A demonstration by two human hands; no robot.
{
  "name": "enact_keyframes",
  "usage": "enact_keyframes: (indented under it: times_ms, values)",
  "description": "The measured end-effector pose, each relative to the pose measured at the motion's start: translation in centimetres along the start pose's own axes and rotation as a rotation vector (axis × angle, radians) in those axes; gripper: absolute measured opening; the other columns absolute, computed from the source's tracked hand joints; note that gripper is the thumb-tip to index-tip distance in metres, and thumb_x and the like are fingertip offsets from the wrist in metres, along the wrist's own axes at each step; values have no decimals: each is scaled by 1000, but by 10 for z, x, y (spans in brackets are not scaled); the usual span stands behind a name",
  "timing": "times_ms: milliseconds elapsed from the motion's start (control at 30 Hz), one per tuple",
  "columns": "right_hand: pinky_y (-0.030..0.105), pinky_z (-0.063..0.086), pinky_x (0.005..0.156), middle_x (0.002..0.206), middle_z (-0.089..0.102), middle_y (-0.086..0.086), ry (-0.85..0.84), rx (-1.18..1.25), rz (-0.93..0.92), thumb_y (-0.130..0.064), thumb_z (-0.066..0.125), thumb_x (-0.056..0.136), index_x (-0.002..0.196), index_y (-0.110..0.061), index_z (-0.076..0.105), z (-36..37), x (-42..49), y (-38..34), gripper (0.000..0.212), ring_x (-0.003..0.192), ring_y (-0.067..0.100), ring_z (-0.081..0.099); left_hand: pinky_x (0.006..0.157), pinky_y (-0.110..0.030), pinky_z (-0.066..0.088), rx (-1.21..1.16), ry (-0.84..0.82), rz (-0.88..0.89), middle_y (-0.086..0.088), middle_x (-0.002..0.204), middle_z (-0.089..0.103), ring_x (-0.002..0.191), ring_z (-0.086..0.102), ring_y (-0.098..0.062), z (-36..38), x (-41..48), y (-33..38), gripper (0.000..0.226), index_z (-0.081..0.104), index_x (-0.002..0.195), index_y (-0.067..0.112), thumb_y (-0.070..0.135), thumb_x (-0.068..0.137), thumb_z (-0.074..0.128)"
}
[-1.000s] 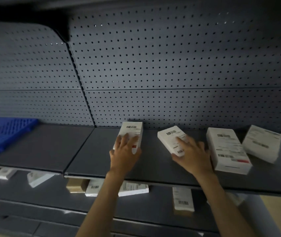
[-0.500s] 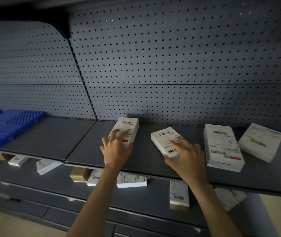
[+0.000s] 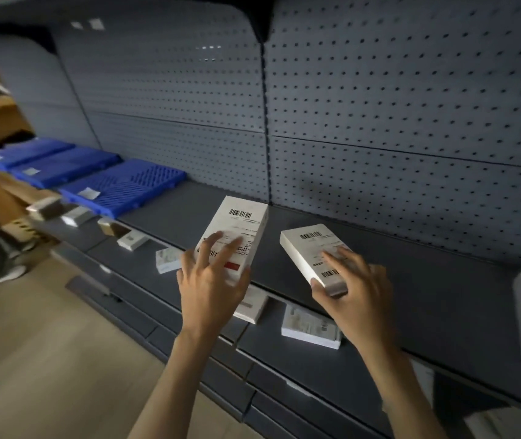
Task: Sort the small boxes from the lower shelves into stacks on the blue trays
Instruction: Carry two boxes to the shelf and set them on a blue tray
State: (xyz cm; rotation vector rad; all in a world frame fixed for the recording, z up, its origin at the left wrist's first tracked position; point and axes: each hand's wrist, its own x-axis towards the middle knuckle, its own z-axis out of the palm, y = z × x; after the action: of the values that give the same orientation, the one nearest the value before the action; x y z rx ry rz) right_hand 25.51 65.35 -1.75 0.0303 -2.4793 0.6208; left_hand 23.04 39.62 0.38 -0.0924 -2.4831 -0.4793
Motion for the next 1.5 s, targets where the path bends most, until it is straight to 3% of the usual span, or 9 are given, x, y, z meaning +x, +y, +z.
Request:
enact_keyframes:
  times_ms: [700, 1033, 1200, 1500]
  values:
    - [47, 57, 83, 145, 46, -19, -140, 225, -122, -71, 56, 77, 137, -43, 56, 191, 49, -290, 66, 119, 18, 41, 98, -54, 50, 11, 40, -246, 7, 158, 36, 133, 37, -32, -92, 23, -305, 66, 48, 143, 45, 54, 83, 73]
    - [49, 56, 83, 145, 49, -17, -183, 272, -171, -67, 59, 78, 136, -41, 58, 278, 96, -368, 63, 116, 18, 42, 88, -53, 53, 36, 68, -305, 7, 154, 43, 125, 42, -32, -96, 65, -403, 60, 54, 139, 44, 58, 82, 66]
    - [52, 52, 87, 141, 55, -13, -120, 291, -158, -64, 57, 77, 133, -39, 63, 326, 139, -395, 61, 111, 23, 44, 90, -52, 52, 22, 100, -295, 9, 152, 45, 124, 43, -31, -83, 115, -449, 59, 54, 139, 44, 56, 82, 67]
    - [41, 52, 82, 142, 53, -8, -94, 340, -121, -65, 54, 79, 133, -33, 62, 397, 230, -439, 64, 116, 24, 44, 93, -55, 52, 55, 57, -221, 7, 154, 42, 128, 40, -32, -61, 231, -518, 63, 51, 142, 45, 62, 83, 61]
